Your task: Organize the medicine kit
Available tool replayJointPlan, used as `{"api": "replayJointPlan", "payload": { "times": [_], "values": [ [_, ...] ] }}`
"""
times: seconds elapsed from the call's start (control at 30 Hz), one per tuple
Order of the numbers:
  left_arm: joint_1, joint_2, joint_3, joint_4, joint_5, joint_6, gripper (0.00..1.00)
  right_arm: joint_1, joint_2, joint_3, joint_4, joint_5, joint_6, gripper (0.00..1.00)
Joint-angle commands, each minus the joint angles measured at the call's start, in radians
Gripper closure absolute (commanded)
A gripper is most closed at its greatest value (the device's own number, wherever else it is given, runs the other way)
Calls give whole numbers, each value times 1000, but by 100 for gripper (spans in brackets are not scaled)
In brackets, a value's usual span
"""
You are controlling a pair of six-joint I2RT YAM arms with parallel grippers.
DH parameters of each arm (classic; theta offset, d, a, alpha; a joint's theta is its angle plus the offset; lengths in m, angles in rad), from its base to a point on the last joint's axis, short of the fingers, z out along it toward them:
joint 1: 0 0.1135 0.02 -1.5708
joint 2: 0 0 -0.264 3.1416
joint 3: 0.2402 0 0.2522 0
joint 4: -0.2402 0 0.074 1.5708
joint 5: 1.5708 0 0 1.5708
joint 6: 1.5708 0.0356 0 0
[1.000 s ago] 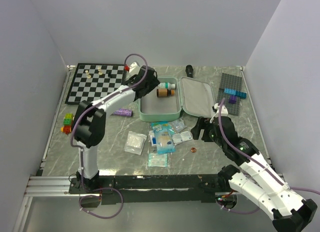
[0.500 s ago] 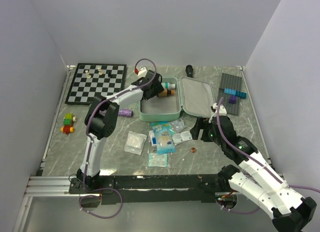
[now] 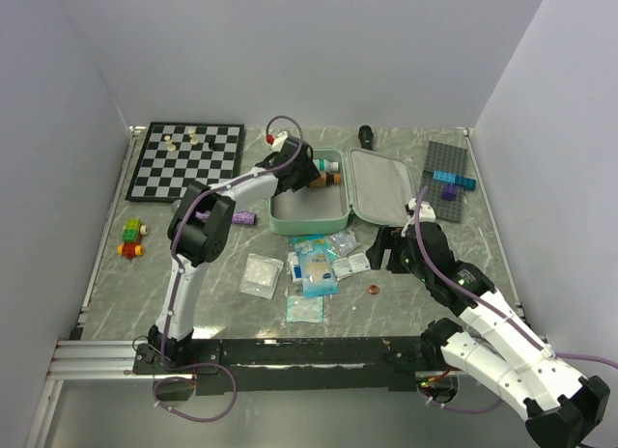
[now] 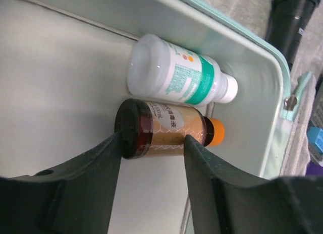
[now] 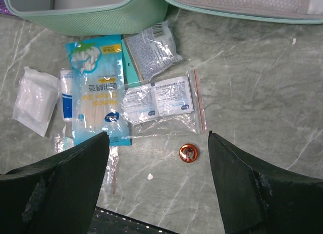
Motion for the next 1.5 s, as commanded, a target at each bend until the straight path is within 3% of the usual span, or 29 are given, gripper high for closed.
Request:
{"api": "replayJointPlan", "payload": {
  "times": [0.0,0.1,0.23,0.43,0.57,0.63,0.77,0.9,1.03,1.13,1.27,1.37,1.47],
  "values": [
    [-5,-9,-17,87,68,-19,46,-3,2,25,35,3,4,15],
    [-4,-38,-24,84,58,-18,44,-3,-2,25,31,6,7,15],
    [16,-130,-76,72,32,-19,30,-3,-11,30,21,20,4,15],
    [82,-386,-158,-11,81,-36,18,-3,5,36,29,17,-10,14],
    [87,-565,-195,-133,10,40,11,-2,28,25,58,-37,-31,15],
    [84,-686,-312,-144,-24,53,2,2,34,5,90,-84,-50,15],
    [88,-941,-631,-97,-32,53,4,26,90,-16,152,-216,-91,16],
    [87,-1179,-912,-63,6,105,4,109,173,16,147,-207,-119,17],
    [50,-1293,-1025,-175,-21,104,1,215,257,51,158,-149,-128,17],
    [36,-1334,-1072,-186,-14,93,1,277,336,95,179,-124,-128,17],
    [31,-1373,-1144,-45,78,88,7,328,460,174,173,-46,-104,17],
    [-4,-1281,-1143,75,163,87,18,328,499,207,155,3,-47,18],
    [-88,-1117,-1056,66,160,111,23,327,482,215,130,43,-18,18]
  ]
}}
